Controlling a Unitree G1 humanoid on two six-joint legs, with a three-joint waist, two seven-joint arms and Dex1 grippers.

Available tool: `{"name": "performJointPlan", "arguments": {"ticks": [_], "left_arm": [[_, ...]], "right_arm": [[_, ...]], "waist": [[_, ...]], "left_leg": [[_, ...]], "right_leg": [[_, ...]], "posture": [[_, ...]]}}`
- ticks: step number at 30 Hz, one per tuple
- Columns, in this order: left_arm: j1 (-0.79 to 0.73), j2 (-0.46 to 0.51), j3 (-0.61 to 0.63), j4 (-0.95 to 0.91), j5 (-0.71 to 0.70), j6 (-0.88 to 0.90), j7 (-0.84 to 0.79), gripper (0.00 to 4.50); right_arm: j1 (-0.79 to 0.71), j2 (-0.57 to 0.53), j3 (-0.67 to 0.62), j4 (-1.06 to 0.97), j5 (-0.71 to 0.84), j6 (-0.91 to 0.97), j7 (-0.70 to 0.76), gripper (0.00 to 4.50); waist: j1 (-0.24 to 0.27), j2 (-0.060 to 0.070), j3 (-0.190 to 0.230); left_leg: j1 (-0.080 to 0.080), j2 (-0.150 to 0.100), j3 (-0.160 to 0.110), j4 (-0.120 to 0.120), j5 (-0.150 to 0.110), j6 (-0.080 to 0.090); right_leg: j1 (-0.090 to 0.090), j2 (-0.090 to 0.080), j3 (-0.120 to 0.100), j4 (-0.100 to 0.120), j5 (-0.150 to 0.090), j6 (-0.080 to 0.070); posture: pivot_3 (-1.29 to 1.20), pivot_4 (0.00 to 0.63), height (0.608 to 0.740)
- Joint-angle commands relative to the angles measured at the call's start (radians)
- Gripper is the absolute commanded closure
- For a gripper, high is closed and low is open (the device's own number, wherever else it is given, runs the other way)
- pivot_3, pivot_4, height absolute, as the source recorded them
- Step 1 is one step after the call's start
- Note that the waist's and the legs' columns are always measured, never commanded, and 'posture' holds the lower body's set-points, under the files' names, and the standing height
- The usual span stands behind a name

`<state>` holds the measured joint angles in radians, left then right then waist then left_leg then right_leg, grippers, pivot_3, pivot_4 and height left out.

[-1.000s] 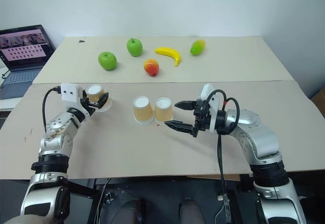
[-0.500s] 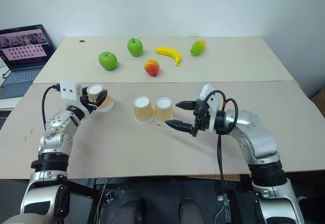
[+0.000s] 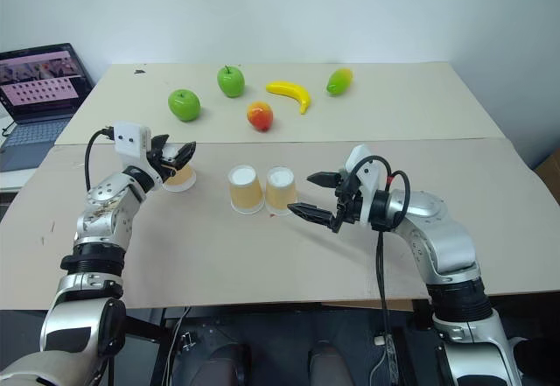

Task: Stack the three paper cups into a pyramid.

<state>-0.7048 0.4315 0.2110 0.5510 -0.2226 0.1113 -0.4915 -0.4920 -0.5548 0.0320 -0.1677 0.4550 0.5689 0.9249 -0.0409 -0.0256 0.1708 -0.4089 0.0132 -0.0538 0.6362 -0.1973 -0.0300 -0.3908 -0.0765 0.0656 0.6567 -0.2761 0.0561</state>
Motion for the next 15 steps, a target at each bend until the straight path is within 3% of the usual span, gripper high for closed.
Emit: {"name": "performJointPlan", "arguments": {"ticks": [1,10,11,15], "left_arm": [[0.002,0.018,0.005,-0.066,0.010,-0.034,0.016,0.80],[0.094,-0.003,0.034,-0.357,-0.026,0.022,0.088,0.80],[0.123,-0.010,0.037,-0.410,-0.032,0.037,0.103,0.41],[0.236,-0.034,0.049,-0.542,-0.051,0.097,0.146,0.02]], "right_arm": [[-0.001,-0.002,-0.018,-0.040,0.013,-0.022,-0.004,0.00],[-0.003,0.005,-0.009,-0.032,0.012,-0.020,-0.004,0.00],[-0.003,0.005,-0.009,-0.033,0.012,-0.019,-0.005,0.00],[0.002,0.005,-0.016,-0.037,0.016,-0.013,-0.011,0.00]], "waist": [[0.000,0.000,0.000],[0.000,0.000,0.000],[0.000,0.000,0.000],[-0.001,0.000,0.000]], "left_leg": [[0.000,0.000,0.000,0.000,0.000,0.000],[0.000,0.000,0.000,0.000,0.000,0.000],[0.000,0.000,0.000,0.000,0.000,0.000],[0.000,0.000,0.000,0.000,0.000,0.000]], "right_leg": [[0.000,0.000,0.000,0.000,0.000,0.000],[0.000,0.000,0.000,0.000,0.000,0.000],[0.000,0.000,0.000,0.000,0.000,0.000],[0.000,0.000,0.000,0.000,0.000,0.000]], "posture": [[0.00,0.150,0.732],[0.00,0.150,0.732],[0.00,0.150,0.732],[0.00,0.150,0.732]]}}
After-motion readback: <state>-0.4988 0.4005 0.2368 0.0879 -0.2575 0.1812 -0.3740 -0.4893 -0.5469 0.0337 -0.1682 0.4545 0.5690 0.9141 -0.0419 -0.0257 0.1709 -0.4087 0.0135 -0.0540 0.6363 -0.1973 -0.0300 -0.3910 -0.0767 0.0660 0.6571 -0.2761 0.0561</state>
